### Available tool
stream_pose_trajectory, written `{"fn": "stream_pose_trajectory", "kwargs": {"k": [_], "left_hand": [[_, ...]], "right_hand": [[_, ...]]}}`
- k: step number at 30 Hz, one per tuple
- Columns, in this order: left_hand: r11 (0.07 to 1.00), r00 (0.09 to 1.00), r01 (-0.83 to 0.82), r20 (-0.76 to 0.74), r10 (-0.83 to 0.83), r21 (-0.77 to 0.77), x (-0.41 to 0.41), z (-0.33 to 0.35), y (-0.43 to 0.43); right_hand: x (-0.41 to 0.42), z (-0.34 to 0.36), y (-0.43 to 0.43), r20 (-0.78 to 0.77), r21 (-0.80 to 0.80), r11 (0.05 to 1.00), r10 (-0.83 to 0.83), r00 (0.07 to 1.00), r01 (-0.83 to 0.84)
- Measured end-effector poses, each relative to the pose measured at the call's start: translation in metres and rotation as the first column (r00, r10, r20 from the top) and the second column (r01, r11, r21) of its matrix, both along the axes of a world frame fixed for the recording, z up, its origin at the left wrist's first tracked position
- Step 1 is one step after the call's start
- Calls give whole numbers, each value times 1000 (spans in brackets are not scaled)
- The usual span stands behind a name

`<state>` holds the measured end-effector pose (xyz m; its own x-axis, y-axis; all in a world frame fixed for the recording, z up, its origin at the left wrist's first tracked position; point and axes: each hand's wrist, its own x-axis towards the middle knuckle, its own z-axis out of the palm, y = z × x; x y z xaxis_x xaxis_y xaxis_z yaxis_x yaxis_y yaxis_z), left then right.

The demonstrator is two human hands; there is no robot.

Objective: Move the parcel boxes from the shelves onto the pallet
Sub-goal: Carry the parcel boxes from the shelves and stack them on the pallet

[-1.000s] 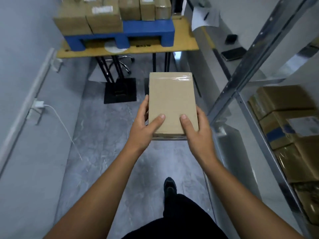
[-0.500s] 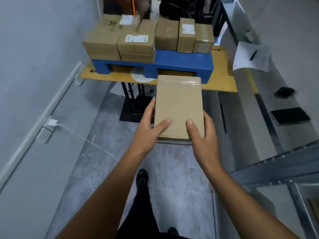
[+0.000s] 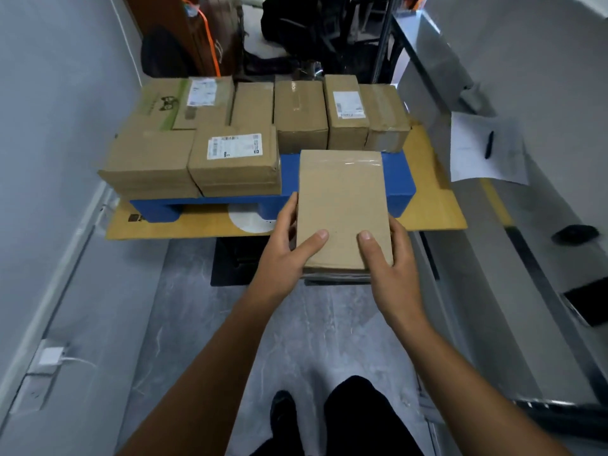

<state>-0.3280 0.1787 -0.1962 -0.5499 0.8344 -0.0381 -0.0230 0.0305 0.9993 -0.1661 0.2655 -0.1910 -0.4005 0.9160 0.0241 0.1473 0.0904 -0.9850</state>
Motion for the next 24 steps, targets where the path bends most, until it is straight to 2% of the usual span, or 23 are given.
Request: {"fn": "stream_pose_trajectory", "kwargs": {"k": [4,13,18,24], "left_hand": [[1000,1000,8,4,-8,-16,-32,-4,53],[998,1000,-27,-5,27,-48,-85,-3,157],[996,996,-73,51,76,-60,-109,-3,191],[995,996,-85,30,87,-60,-139,-7,222]], "right_hand": [[-33,-2,53,12,-6,1000,-14,1000,14],[-88,-2,171,5,-80,994,69,998,-68],[-111,1,221,24,-127,981,151,988,-147],[-116,6,271,57,-183,942,296,954,-281]]}}
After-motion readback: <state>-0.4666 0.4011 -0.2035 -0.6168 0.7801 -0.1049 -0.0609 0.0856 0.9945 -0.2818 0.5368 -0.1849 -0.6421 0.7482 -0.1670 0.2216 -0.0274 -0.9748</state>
